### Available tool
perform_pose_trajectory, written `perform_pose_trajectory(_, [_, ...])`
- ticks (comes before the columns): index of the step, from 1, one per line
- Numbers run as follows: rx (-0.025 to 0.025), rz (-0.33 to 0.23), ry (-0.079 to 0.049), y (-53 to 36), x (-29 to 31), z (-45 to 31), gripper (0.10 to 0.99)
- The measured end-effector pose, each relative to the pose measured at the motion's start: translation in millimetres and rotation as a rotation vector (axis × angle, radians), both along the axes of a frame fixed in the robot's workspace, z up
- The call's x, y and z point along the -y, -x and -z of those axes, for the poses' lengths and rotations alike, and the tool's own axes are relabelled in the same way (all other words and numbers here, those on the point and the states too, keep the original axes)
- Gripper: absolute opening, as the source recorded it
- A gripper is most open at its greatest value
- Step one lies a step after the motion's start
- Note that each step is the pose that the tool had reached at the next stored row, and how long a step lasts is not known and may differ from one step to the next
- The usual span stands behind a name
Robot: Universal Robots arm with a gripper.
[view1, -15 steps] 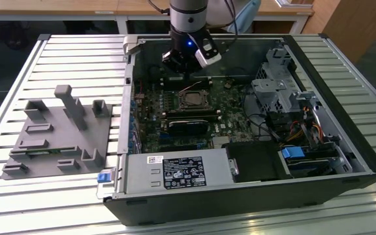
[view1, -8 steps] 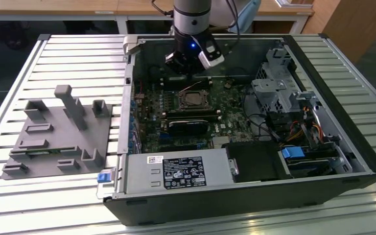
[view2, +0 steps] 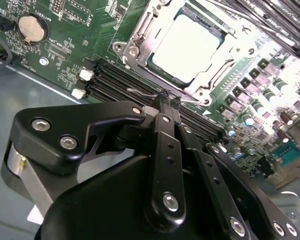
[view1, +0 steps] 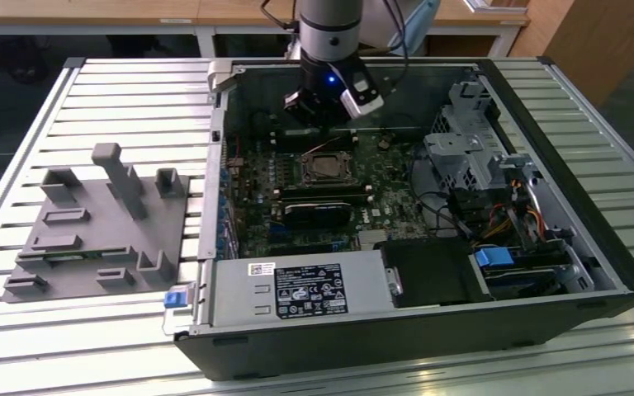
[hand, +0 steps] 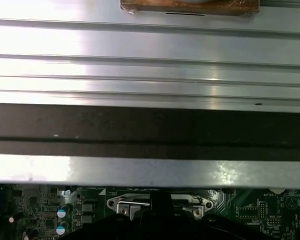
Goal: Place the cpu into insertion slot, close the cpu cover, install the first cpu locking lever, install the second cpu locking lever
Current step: 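Install the first cpu locking lever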
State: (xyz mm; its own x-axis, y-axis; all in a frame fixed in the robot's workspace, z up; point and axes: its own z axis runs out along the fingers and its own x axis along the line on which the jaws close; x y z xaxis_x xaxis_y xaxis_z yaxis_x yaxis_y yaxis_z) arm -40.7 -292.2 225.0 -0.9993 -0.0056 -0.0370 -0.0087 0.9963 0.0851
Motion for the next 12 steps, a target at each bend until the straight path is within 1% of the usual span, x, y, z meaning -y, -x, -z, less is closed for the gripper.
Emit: perform_pose_trajectory(12, [0.0,0.0,0.0,-9.0,-2.1,5.8,0.11])
